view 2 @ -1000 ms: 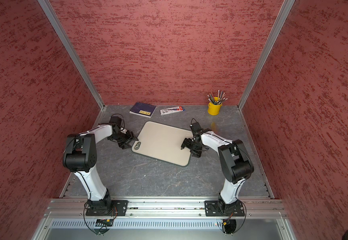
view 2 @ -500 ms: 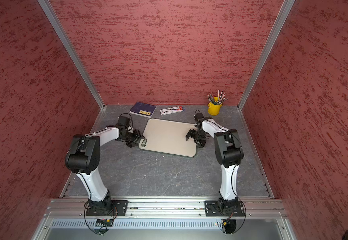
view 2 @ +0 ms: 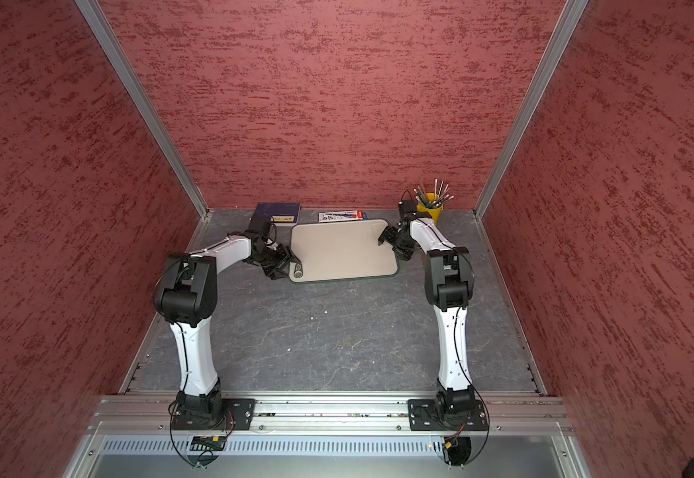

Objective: Align the knife with the edge of the cutting board
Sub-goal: Move the work surface to the center of the board.

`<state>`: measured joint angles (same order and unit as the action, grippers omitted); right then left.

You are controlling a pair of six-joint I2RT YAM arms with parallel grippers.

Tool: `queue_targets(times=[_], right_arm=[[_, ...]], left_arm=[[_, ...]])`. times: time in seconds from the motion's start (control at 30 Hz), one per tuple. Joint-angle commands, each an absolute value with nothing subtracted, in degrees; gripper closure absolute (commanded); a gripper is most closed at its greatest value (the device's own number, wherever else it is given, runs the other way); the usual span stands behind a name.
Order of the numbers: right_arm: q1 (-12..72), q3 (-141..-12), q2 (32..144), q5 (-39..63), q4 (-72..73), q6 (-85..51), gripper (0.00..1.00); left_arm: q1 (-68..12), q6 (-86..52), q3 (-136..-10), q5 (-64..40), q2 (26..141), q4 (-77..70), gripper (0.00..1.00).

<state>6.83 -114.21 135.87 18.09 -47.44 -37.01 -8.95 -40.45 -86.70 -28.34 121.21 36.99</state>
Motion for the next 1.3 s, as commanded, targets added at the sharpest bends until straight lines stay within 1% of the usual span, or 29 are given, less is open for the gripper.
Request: queue_targets(times=[0.0, 0.23, 0.43, 0.53, 0.63, 0.87, 0.97, 1.27], right_arm=[[11.85, -110.82, 137.61, 34.47, -45.38, -39.26, 0.12], [11.82, -99.95, 132.52, 34.41, -42.48, -36.81, 0.12], [11.84, -95.17, 130.27, 34.5, -41.49, -35.43, 0.12], [11.81, -94.28, 129.75, 34.43, -41.28, -35.22, 0.12], [11.96, -93.2, 129.27, 35.2, -40.07, -36.0, 0.12], [14.69, -92.63, 129.17, 36.92, -40.33, -34.1, 0.12], [15.99, -90.71, 128.25, 36.5, -39.3, -33.74, 0.12], [18.75, -86.57, 126.54, 36.6, -36.67, -33.97, 0.13]], left_arm=[[-15.46, -41.69, -90.95, -39.54, 127.33, 32.71, 0.3], [-16.84, -41.77, -100.22, -40.44, 133.35, 35.53, 0.29], [-17.29, -41.97, -103.7, -40.89, 135.52, 36.3, 0.29], [-17.46, -41.11, -102.8, -40.89, 135.12, 36.37, 0.28], [-17.36, -39.55, -99.03, -40.71, 133.52, 35.93, 0.29], [-14.78, -38.65, -83.58, -40.52, 127.11, 29.9, 0.28], [-14.16, -37.52, -79.3, -40.35, 125.01, 29.15, 0.28], [-13.27, -37.13, -73.13, -39.99, 121.24, 27.09, 0.28]])
